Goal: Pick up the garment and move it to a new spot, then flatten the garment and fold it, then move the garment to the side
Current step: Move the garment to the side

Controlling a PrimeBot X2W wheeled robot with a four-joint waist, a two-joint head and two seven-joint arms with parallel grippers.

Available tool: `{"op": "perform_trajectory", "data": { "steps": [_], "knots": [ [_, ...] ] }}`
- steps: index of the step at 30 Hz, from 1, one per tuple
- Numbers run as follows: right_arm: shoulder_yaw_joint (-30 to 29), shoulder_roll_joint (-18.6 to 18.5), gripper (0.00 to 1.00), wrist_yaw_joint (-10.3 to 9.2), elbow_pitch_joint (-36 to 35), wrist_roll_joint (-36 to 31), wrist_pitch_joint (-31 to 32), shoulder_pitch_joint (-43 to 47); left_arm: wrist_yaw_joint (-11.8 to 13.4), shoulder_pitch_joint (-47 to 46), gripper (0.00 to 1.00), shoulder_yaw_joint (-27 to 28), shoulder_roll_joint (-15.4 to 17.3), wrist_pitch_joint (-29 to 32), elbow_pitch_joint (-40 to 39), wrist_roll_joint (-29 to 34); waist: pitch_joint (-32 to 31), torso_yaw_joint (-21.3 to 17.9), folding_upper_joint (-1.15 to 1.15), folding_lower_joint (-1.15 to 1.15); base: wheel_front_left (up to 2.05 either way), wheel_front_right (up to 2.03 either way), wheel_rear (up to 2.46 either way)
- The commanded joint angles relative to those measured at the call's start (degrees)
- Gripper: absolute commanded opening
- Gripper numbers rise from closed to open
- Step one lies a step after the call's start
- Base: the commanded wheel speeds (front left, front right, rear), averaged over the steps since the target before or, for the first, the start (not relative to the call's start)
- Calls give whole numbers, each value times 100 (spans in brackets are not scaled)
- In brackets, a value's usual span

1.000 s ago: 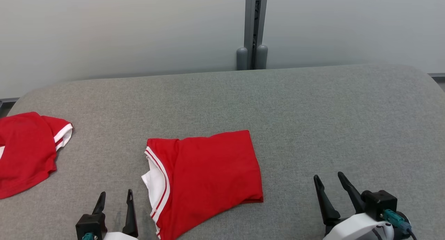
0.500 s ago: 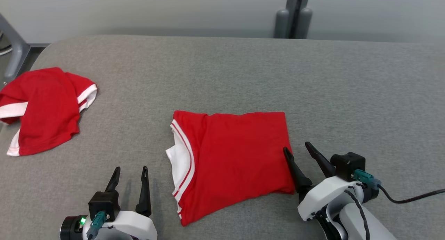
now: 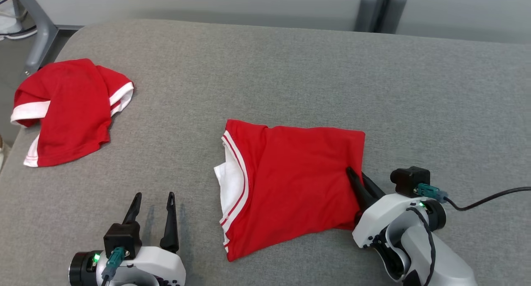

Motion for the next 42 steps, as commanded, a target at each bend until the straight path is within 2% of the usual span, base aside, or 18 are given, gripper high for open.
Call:
{"op": "perform_trajectory", "data": {
  "steps": [1, 2, 6, 16, 25, 28, 31, 39, 42],
  "knots": [
    [-24, -72, 0, -3, 81, 70, -38, 31, -26, -46, 100, 50, 22, 1, -9, 82, -78, -203, 0, 0, 0, 0, 0],
    [-24, -72, 0, -3, 81, 70, -38, 31, -26, -46, 100, 50, 22, 1, -9, 82, -78, -203, 0, 0, 0, 0, 0],
    [-225, -65, 0, -3, -76, 51, -52, 34, -85, -21, 100, 129, 19, 1, -25, 176, -170, -734, 0, 0, 0, 0, 0],
    [-410, -51, 0, -2, -484, -40, -52, 439, -256, -181, 100, 198, 23, 1, 59, 429, -247, -2494, 0, 0, 0, 0, 0],
    [-203, -43, 0, -1, -933, 126, -52, 699, -424, -310, 100, 119, 27, 1, 72, 606, -87, -3878, 0, 0, 0, 0, 0],
    [-154, -45, 0, -2, -1023, 151, -52, 763, -486, -376, 100, 89, 29, 1, 53, 593, -13, -4114, 0, 0, 0, 0, 0],
    [-263, -43, 0, -2, -1107, 106, -53, 788, -564, -486, 100, -45, 28, 1, 53, 663, 64, -4151, 0, 0, 0, 0, 0],
    [-324, -44, 0, -1, -1240, -81, -53, 603, -570, -612, 100, -104, 39, 1, 65, 692, 219, -4150, 0, 0, 0, 0, 0],
    [-349, -46, 0, -1, -1144, -266, -53, 318, -545, -595, 100, -100, 75, 1, 16, 739, 325, -3987, 0, 0, 0, 0, 0]
  ]
}}
